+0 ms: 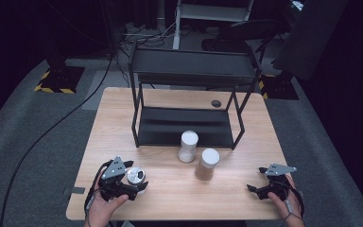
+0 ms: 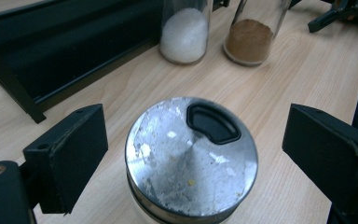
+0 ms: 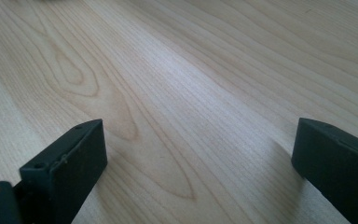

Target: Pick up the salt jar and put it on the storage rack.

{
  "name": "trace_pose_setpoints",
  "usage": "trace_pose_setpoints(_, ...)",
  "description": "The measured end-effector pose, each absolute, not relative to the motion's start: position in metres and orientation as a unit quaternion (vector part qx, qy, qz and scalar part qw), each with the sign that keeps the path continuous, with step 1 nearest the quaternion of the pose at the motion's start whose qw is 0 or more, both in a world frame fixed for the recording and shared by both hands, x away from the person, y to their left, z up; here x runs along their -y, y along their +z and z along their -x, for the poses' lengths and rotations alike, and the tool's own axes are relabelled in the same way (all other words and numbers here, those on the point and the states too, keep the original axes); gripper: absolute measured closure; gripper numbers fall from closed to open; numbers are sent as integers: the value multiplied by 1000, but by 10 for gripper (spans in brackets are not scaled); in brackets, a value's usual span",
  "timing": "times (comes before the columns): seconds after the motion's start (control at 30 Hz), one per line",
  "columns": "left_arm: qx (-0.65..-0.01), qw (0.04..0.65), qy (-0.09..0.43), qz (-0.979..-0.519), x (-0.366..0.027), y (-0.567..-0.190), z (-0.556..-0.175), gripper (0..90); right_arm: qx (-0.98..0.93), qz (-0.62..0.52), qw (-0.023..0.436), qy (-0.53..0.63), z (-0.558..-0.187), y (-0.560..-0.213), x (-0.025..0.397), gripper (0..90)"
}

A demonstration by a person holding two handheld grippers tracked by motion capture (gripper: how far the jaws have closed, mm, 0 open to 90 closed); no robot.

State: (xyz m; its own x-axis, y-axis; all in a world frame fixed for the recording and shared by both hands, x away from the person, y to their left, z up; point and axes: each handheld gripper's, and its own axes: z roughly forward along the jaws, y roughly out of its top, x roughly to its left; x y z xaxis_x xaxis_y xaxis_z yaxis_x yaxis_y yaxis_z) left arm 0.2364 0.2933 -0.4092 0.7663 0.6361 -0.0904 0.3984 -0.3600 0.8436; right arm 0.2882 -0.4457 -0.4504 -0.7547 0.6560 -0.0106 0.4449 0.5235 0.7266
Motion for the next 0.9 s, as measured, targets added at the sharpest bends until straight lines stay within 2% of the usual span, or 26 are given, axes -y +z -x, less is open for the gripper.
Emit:
trace_pose_setpoints(0.3, -320, 451, 128, -823, -288, -418, -238, 76, -861, -320, 143, 369, -288, -450, 446, 31)
trace_pose_setpoints(0.7, -325, 434, 131, -830, -282, -429, -240, 136, -861, -320, 143, 369, -288, -450, 446, 31)
trace_pose_setpoints(0.9, -320, 433, 141, -831, -280, -434, -237, 289, -861, -320, 143, 369, -288, -450, 446, 31)
